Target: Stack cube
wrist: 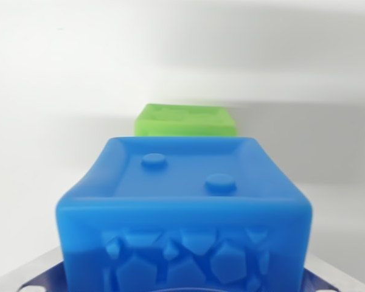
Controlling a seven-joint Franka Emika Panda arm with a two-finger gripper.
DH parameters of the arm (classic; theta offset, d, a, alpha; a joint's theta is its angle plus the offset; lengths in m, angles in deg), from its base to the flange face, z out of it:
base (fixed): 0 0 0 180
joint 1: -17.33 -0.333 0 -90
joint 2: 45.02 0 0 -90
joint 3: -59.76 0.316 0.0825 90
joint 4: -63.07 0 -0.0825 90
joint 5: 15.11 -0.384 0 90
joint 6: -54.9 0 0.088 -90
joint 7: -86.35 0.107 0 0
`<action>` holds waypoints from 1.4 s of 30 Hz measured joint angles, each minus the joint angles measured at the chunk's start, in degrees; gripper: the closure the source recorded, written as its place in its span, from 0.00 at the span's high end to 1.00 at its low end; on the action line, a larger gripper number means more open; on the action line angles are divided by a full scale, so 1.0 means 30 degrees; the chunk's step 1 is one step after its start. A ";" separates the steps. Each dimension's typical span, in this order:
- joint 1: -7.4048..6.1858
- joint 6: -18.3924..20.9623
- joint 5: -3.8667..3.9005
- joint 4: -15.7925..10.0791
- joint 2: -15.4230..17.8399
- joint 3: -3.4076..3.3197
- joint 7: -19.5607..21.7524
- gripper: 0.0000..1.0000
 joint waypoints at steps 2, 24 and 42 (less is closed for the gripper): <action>0.0000 -0.0350 -0.0049 0.0002 -0.0313 0.0000 -0.0038 0.00; -0.0001 -0.2652 -0.0509 0.0186 -0.2822 0.0120 -0.0377 0.00; -0.0001 -0.2741 -0.0539 0.0207 -0.2910 0.0130 -0.0410 1.00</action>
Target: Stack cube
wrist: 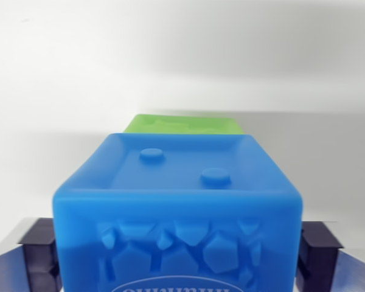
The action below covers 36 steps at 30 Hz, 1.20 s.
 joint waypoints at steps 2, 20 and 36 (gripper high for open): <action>0.0000 0.0000 0.0000 0.0000 0.0000 0.0000 0.0000 1.00; 0.0000 0.0005 -0.0001 -0.0001 0.0001 0.0000 -0.0001 1.00; -0.0006 0.1480 0.0265 -0.0160 0.1717 -0.0070 0.0178 1.00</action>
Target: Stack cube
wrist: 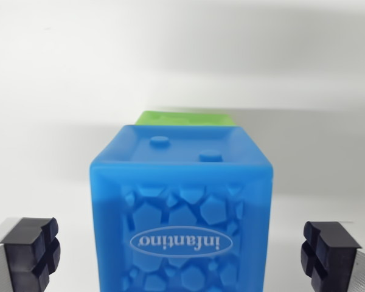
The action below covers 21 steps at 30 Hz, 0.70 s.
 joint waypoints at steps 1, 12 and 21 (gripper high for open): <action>0.0000 0.0203 0.0028 -0.0012 0.0222 -0.0004 0.0018 1.00; 0.0006 0.2327 0.0295 -0.0095 0.2477 -0.0027 0.0220 1.00; 0.0038 0.4640 0.0418 -0.0005 0.4720 -0.0029 0.0317 1.00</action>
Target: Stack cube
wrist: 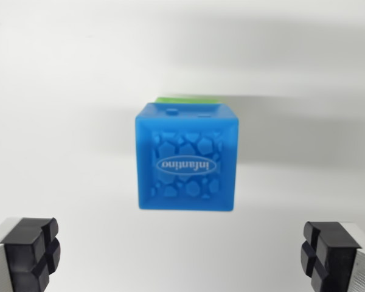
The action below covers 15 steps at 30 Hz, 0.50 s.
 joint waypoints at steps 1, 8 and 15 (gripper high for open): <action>0.0002 0.0141 0.0005 0.0016 0.0117 0.0000 0.0003 1.00; 0.0024 0.2158 0.0073 0.0327 0.1841 0.0000 0.0047 1.00; 0.0024 0.4031 0.0106 0.0853 0.3185 0.0004 0.0071 1.00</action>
